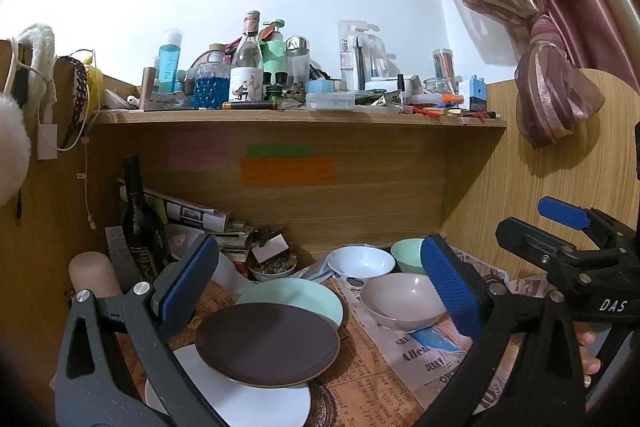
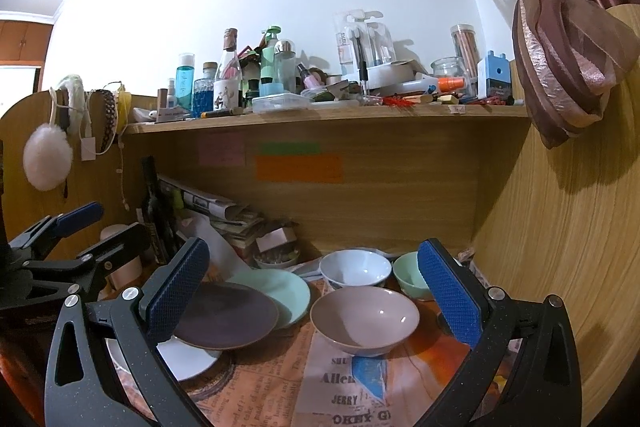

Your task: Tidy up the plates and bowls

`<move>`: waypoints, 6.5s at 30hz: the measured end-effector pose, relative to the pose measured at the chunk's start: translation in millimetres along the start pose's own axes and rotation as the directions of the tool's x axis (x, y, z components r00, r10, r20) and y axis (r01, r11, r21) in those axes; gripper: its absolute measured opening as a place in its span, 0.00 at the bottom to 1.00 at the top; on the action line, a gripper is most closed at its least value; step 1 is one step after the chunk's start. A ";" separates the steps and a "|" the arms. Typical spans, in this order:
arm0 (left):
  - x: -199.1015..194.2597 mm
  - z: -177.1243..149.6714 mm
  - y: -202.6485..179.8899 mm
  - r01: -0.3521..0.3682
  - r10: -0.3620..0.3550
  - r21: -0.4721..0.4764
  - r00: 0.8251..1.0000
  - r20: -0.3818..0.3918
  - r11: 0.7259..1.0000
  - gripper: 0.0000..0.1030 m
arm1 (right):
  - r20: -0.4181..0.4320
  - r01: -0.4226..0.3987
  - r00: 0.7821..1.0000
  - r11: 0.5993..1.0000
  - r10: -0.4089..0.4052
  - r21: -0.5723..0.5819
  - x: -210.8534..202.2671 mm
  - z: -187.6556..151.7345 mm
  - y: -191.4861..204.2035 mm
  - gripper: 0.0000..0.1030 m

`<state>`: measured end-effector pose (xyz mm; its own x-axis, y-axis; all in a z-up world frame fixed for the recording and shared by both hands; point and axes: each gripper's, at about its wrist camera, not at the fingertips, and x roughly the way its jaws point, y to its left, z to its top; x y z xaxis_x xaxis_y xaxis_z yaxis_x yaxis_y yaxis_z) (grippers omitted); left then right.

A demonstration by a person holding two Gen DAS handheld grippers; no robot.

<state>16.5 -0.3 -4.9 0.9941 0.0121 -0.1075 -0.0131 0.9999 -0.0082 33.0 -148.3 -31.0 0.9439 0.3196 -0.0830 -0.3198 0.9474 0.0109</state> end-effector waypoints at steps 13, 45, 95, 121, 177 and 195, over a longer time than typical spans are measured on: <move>3.7 -1.4 -5.4 0.004 -0.004 0.008 1.000 -0.004 1.000 1.00 | -0.005 0.000 1.000 1.000 0.000 0.004 0.1 -0.6 -1.7 1.00; 23.2 -15.4 15.0 -0.038 0.038 0.009 0.998 -0.039 0.999 1.00 | -0.053 -0.011 0.999 1.000 0.013 0.026 26.2 -9.6 -3.6 1.00; 199.7 -117.0 191.8 -0.033 -0.067 -0.138 0.747 -0.661 0.990 0.36 | -0.633 -0.124 0.754 0.985 0.173 0.121 212.2 -112.9 37.0 0.40; 227.5 -124.6 193.6 0.068 -0.215 -0.226 0.652 -0.727 0.972 0.22 | -0.677 -0.177 0.692 0.968 0.250 0.176 230.8 -121.5 45.1 0.34; 146.6 -95.7 99.8 0.126 -0.195 -0.153 0.750 -0.631 0.980 0.22 | -0.577 -0.135 0.784 0.970 0.230 0.203 140.7 -109.0 -8.1 0.34; 140.6 -114.7 39.4 0.211 -0.227 -0.111 0.678 -0.700 0.971 0.22 | -0.571 -0.052 0.801 0.972 0.178 0.230 99.1 -125.7 -53.2 0.34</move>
<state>143.5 39.7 -134.4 0.6015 -0.2254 -0.7664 0.1849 0.9726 -0.1408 133.3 -169.1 -165.0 0.6527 0.4155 -0.6335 -0.3407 0.9079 0.2444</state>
